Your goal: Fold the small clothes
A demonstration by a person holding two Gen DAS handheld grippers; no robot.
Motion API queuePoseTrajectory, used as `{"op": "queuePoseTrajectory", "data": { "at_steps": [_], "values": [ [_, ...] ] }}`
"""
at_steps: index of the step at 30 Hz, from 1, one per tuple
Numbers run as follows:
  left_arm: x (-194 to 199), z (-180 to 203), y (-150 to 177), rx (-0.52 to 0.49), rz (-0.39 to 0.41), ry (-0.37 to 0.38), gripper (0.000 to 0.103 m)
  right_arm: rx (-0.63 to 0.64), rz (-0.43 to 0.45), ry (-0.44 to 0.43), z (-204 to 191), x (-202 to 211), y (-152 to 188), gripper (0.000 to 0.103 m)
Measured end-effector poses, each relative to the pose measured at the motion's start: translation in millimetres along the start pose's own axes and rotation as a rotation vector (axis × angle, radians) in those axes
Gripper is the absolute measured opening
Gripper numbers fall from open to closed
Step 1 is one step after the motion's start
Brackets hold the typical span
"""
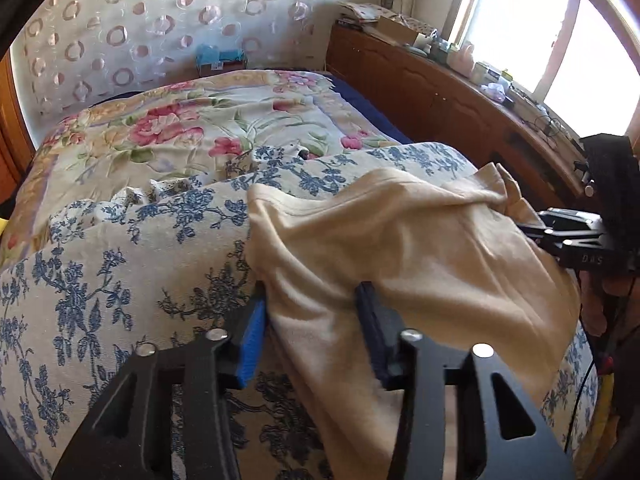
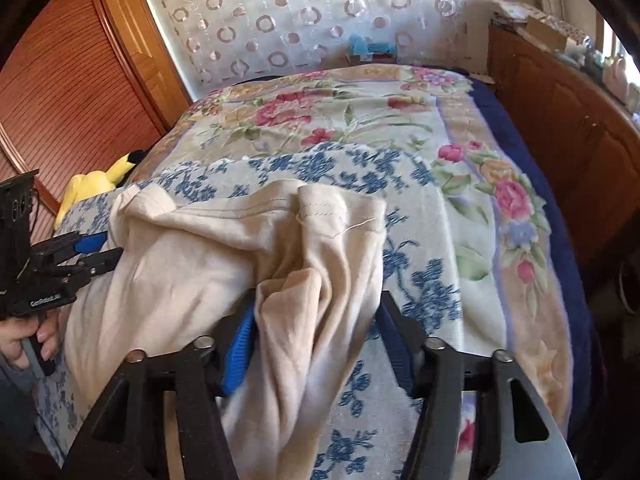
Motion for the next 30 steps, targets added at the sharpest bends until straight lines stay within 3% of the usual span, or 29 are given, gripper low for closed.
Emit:
{"op": "queuePoseTrajectory", "data": {
  "at_steps": [2, 3, 6, 12, 19, 24, 30],
  "values": [
    [1.1, 2.1, -1.2, 0.000, 0.000, 0.009, 0.016, -0.001, -0.015, -0.050, 0.3, -2.7, 0.5, 0.036],
    [3.9, 4.6, -1.6, -0.007, 0.008, 0.024, 0.011, 0.003, -0.017, -0.075, 2.0, -4.2, -0.6, 0.020],
    [18.7, 9.4, -0.9, -0.025, 0.036, 0.065, 0.009, 0.047, -0.025, -0.110, -1.8, 1.7, -2.1, 0.015],
    [103.3, 8.5, 5.9, 0.000, 0.198, 0.129, 0.008, 0.180, 0.126, -0.102, -37.0, 47.4, -25.3, 0.013],
    [212.0, -42.8, 48.5, 0.103, 0.364, 0.063, 0.008, 0.377, 0.213, -0.168, -130.8, 77.7, -57.4, 0.013],
    [254.7, -98.1, 91.9, 0.202, 0.404, -0.046, 0.008, 0.504, 0.208, -0.242, -212.6, 55.7, -77.9, 0.013],
    [274.3, -171.0, 140.6, 0.364, 0.423, -0.131, 0.008, 0.675, 0.166, -0.295, -323.7, -7.1, -102.3, 0.013]
  ]
}}
Point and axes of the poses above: each gripper's, at about its wrist camera, not at the fingertips, and x roughly against the way its jaws point, z to its right, y to its underside, the point moved 6 cm from there along -x, roughly the way its jaws point, and after that the axes turned 2 degrees about -x, right-handed, at the moved point
